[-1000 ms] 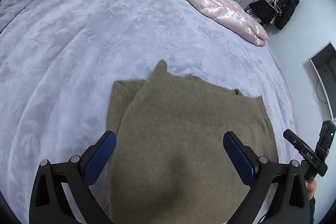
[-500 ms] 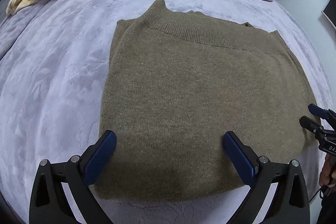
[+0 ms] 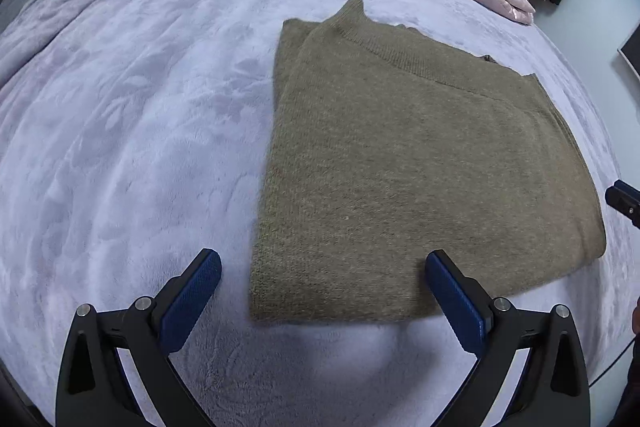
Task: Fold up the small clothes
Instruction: 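Move both tools above the side edge of the folded sweater, then grasp the sweater side edge with the left tool while the right tool pins the sweater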
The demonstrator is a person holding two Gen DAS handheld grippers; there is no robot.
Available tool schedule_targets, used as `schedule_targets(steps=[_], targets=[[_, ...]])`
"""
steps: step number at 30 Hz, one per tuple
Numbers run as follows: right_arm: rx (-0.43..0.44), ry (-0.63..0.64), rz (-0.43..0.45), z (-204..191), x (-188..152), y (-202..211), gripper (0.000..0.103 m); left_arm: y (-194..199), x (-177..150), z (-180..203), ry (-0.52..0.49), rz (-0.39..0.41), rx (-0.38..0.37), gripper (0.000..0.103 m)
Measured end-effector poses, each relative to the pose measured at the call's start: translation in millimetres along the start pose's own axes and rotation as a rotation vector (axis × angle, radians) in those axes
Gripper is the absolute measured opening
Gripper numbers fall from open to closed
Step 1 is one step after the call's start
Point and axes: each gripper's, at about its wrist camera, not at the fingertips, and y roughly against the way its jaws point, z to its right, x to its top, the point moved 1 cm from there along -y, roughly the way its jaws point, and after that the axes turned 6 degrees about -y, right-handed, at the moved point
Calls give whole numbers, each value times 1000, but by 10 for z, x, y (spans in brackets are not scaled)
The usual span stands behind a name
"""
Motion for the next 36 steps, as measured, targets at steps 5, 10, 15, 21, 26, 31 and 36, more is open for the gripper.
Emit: schedule_targets(steps=[5,10,15,21,26,31,36], targets=[[4,66,23,-391,274,50,83,-141,-90,-91,25,-2,-160,102],[40,84,12,-896,643,-77,83,-183,-122,-177,63,32,-346,102],[123,86,-87,-1551,1030,-452,83,-228,-102,-510,223,92,-590,102],[142,82,-225,-2337,1398,-1015,83,-300,-8,-337,144,77,-510,102],[78,154,-344,-2924,1479,-1481,83,-306,14,-237,103,93,-478,102],[-2,241,-374,-3386,1469,-1716,83,-267,0,-308,119,124,-520,94],[-137,383,-412,-3656,1285,-1956,82,-280,0,-351,143,102,-491,44]])
